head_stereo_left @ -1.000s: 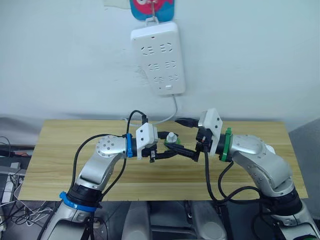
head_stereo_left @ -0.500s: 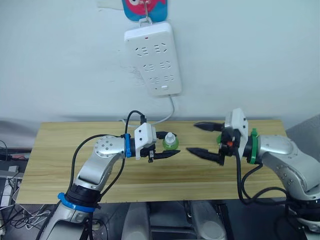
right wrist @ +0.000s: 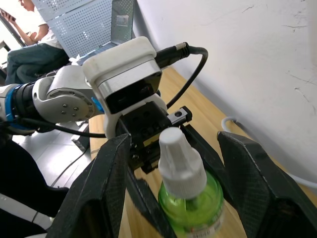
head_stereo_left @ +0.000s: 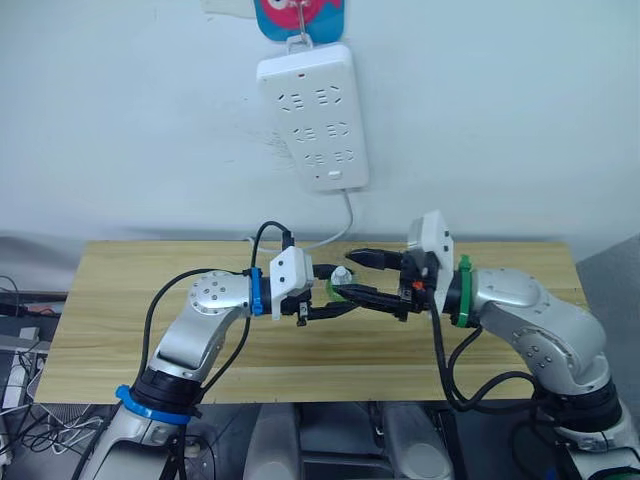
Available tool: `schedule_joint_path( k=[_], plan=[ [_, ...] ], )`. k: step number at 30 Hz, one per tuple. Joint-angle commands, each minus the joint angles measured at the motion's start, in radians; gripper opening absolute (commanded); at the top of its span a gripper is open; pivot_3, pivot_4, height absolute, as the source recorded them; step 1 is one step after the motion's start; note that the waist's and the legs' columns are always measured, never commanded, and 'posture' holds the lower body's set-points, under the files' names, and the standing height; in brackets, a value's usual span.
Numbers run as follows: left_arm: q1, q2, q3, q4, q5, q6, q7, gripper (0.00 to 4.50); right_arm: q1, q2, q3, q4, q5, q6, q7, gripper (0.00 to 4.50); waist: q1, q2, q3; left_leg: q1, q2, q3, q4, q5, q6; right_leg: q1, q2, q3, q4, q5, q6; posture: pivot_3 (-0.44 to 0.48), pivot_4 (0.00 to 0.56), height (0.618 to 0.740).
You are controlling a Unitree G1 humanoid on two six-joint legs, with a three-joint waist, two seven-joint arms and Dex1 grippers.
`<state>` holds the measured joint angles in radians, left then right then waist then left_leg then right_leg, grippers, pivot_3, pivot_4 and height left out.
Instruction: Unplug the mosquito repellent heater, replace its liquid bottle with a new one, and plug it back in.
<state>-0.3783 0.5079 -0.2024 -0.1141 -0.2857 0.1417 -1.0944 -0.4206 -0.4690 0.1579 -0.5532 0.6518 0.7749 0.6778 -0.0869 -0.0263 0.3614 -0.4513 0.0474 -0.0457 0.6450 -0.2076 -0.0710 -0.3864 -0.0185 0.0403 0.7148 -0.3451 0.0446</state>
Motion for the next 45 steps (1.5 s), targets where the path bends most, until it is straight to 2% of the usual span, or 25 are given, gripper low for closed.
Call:
schedule_joint_path(
  k=[1, 2, 5, 10, 11, 15, 21, 24, 27, 31, 34, 37, 45],
  plan=[
    [-0.004, -0.004, -0.009, -0.042, -0.01, -0.012, -0.009, 2.27, -0.009, 0.028, 0.014, 0.0, -0.001, -0.026, -0.001, 2.92, 0.0, 0.0, 0.0, 0.0, 0.0, 0.0, 0.0, 0.0, 0.0, 0.0, 0.0, 0.0, 0.0, 0.0, 0.0, -0.143, 0.34, 0.74],
    [-0.004, -0.004, -0.01, -0.044, -0.01, -0.012, -0.009, 2.27, -0.009, 0.034, 0.016, 0.005, -0.004, -0.029, 0.0, 2.92, 0.0, 0.0, 0.0, 0.0, 0.0, 0.0, 0.0, 0.0, 0.0, 0.0, 0.0, 0.0, 0.0, 0.0, 0.0, -0.141, 0.339, 0.74],
    [-0.003, -0.003, -0.01, -0.047, -0.01, -0.011, -0.01, 2.27, -0.003, 0.037, 0.018, 0.017, -0.012, -0.04, 0.01, 2.35, 0.001, 0.0, 0.0, 0.0, 0.0, 0.0, 0.0, 0.0, 0.0, 0.0, 0.0, 0.0, 0.001, 0.0, 0.0, -0.139, 0.339, 0.74],
    [0.008, 0.002, -0.007, -0.057, -0.012, -0.009, -0.01, 2.27, 0.013, 0.021, 0.011, 0.015, -0.026, -0.078, 0.028, 0.63, 0.001, 0.0, 0.0, 0.0, 0.0, 0.0, 0.0, 0.0, 0.0, 0.0, 0.0, 0.0, 0.0, 0.0, 0.0, -0.14, 0.337, 0.74],
    [0.009, 0.002, -0.008, -0.058, -0.012, -0.008, -0.009, 2.27, 0.013, 0.023, 0.004, 0.012, -0.02, -0.083, 0.029, 0.39, 0.001, 0.0, 0.0, 0.0, 0.0, 0.0, 0.0, 0.0, 0.0, 0.0, 0.0, 0.0, 0.0, 0.0, 0.0, -0.14, 0.337, 0.74],
    [0.019, 0.006, -0.005, -0.061, -0.012, -0.007, -0.007, 2.27, -0.043, 0.054, -0.092, -0.025, 0.071, -0.072, -0.016, 0.36, 0.001, 0.0, 0.0, 0.0, 0.0, 0.0, 0.0, 0.0, 0.0, 0.0, 0.0, 0.0, 0.001, 0.0, 0.0, -0.141, 0.34, 0.74],
    [0.053, 0.025, 0.012, -0.037, -0.007, -0.023, -0.009, 2.27, -0.186, 0.092, -0.256, -0.034, 0.165, 0.004, -0.237, 0.36, -0.002, 0.0, 0.0, 0.0, 0.001, 0.0, 0.0, 0.0, 0.0, 0.0, 0.0, 0.0, 0.001, 0.0, 0.0, -0.151, 0.345, 0.74],
    [0.075, 0.033, 0.016, -0.027, -0.001, -0.037, -0.007, 2.27, -0.083, 0.048, -0.229, -0.027, -0.007, -0.041, -0.317, 0.36, 0.004, 0.0, 0.0, 0.0, 0.0, 0.0, -0.001, 0.0, 0.0, 0.0, 0.0, -0.001, 0.0, 0.0, 0.0, -0.158, 0.346, 0.74],
    [0.09, 0.035, 0.019, -0.031, -0.001, -0.035, 0.006, 2.27, 0.11, 0.026, -0.139, 0.039, -0.24, -0.192, -0.386, 0.36, 0.009, 0.0, 0.0, -0.001, -0.001, -0.001, -0.002, 0.0, 0.0, 0.0, -0.001, 0.0, -0.002, 0.0, 0.0, -0.159, 0.349, 0.74],
    [0.112, 0.045, 0.019, -0.063, -0.007, -0.02, 0.01, 2.27, 0.283, 0.095, -0.069, 0.205, -0.408, -0.397, -0.441, 0.36, -0.001, 0.0, 0.0, -0.001, 0.0, 0.001, -0.002, 0.0, 0.0, -0.001, -0.001, 0.001, -0.001, 0.0, 0.0, -0.152, 0.353, 0.74],
    [0.124, 0.055, 0.02, -0.083, -0.013, -0.008, 0.008, 2.27, 0.316, 0.163, -0.054, 0.371, -0.476, -0.554, -0.453, 0.36, -0.014, 0.0, 0.0, 0.002, 0.001, 0.003, -0.001, 0.0, 0.0, -0.002, 0.0, 0.005, 0.003, 0.0, 0.0, -0.145, 0.36, 0.74],
    [0.128, 0.06, 0.022, -0.099, -0.017, 0.003, 0.009, 2.27, 0.316, 0.203, -0.064, 0.467, -0.51, -0.645, -0.454, 0.36, -0.013, 0.001, 0.0, 0.003, 0.001, 0.004, -0.001, 0.0, 0.0, -0.001, 0.001, 0.005, 0.005, 0.0, 0.0, -0.138, 0.359, 0.74],
    [0.129, 0.066, 0.023, -0.118, -0.024, 0.026, 0.013, 2.27, 0.269, 0.235, -0.076, 0.728, -0.587, -0.847, -0.439, 0.36, 0.001, 0.001, 0.0, 0.002, 0.001, 0.004, -0.001, 0.0, 0.0, -0.001, 0.0, 0.005, 0.002, 0.0, 0.0, -0.128, 0.367, 0.74]
  ],
)
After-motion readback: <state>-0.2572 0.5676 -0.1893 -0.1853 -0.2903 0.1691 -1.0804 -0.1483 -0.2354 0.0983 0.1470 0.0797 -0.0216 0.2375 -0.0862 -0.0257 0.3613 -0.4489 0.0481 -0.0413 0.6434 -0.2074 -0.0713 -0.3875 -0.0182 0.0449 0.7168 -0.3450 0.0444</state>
